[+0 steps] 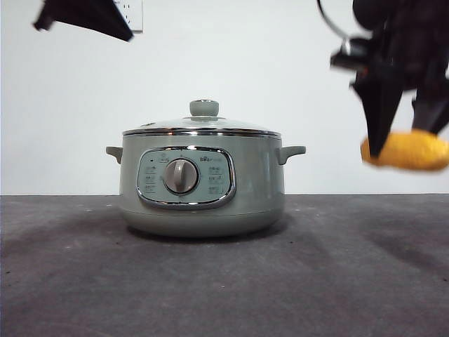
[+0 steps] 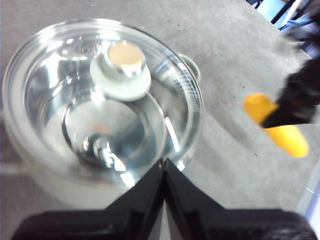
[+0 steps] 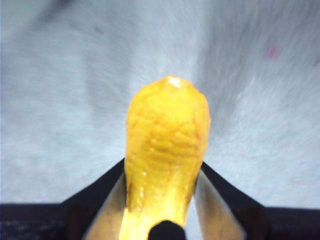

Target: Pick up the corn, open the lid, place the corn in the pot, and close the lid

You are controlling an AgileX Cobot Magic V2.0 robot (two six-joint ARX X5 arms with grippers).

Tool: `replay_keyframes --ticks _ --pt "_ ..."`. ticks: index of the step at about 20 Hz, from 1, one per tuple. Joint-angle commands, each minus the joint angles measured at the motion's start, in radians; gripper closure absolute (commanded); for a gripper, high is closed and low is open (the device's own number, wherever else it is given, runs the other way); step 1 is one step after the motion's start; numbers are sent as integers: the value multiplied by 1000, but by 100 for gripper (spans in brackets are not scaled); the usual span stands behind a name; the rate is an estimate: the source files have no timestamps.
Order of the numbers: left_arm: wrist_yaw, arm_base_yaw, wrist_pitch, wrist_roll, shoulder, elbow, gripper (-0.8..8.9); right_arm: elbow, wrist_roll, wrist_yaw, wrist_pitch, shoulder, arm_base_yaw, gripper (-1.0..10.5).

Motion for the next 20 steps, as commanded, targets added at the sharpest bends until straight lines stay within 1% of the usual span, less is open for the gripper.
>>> replay_keyframes --ticks 1,2,5,6,7,8,10,12,15,18,20 --pt "-62 -27 -56 -8 130 158 798 24 -43 0 -14 -65 1 949" --pt "-84 -37 -90 -13 179 228 741 26 -49 0 -16 -91 1 949" --pt "-164 -66 -202 -69 348 477 442 26 -50 0 -51 -159 2 949" --pt "-184 -76 -238 -84 399 556 386 26 -51 1 -67 -174 2 949" --pt "-190 -87 -268 -86 449 630 363 26 -51 2 -77 -186 2 949" --pt "-206 -98 -287 -86 489 688 361 26 -51 5 -80 -192 2 949" --pt "-278 -132 -306 -85 563 787 269 26 -58 10 -84 -201 2 949" --pt "-315 -162 -303 -78 611 826 268 26 -58 10 -87 -201 10 949" --pt "-362 -196 -307 -74 668 827 269 26 -57 11 -82 -201 43 949" --pt "-374 -220 -304 -78 703 827 271 26 -54 11 -71 -201 98 949" --pt "-439 -239 -307 -78 713 827 281 26 -44 11 -54 -201 139 949"
